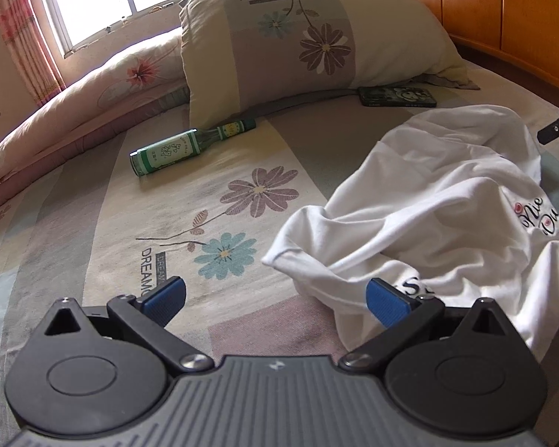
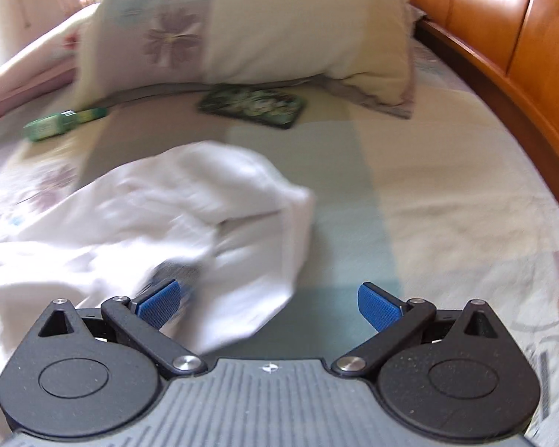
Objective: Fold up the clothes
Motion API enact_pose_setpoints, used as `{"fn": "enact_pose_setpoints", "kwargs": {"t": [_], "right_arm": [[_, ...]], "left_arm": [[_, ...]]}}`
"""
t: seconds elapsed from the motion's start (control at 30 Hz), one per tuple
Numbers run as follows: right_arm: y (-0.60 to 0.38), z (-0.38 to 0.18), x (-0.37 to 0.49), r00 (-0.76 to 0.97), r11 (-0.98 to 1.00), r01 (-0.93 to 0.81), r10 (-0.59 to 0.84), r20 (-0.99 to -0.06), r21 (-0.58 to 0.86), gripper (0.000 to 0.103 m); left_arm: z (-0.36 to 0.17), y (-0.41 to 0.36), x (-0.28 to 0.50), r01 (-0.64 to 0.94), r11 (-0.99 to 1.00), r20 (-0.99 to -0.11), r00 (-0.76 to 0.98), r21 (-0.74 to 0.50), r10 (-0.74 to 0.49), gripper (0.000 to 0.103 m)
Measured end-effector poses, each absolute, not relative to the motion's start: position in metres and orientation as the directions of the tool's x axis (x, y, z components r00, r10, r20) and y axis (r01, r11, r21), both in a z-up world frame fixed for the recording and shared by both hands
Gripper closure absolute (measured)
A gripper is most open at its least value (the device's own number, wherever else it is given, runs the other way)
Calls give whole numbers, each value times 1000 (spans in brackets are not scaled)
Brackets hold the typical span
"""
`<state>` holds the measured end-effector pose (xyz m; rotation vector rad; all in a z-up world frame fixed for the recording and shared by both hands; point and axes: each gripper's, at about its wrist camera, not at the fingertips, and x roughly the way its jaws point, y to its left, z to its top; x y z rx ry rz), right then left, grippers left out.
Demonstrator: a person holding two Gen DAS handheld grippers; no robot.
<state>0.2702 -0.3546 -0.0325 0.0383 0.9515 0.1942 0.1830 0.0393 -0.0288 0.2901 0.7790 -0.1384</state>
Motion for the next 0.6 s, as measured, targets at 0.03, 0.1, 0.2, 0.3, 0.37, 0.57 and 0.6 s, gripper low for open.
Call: {"fn": "enact_pose_setpoints", "kwargs": {"t": [0.03,0.1,0.2,0.3,0.37,0.57,0.6], "right_arm": [[-349,-31,254,567,977,-164,206,-798,136,0],[-336,-30,220,568,965,-194,257,-782,176,0],[-317,-31,170,578,947,-220,319,-751,233,0],[-298,-37,127,615,958,-182,287,-735,222,0],[-288,-41,104,622,959,-169,284,-730,229,0],[-269,-50,76,614,961,-168,277,-739,221,0],[-267,-51,76,616,964,-167,267,-741,208,0]], "left_arm": [[-29,36,179,239,951,-713,700,195,-30,1],[-34,30,173,256,949,-723,689,184,-46,1],[-46,21,166,264,946,-732,680,190,-43,1],[-66,20,168,206,947,-717,697,248,36,1],[-74,27,172,171,965,-726,687,198,27,1],[-84,34,192,85,985,-704,709,150,45,1],[-85,36,197,65,985,-705,706,157,66,1]]}}
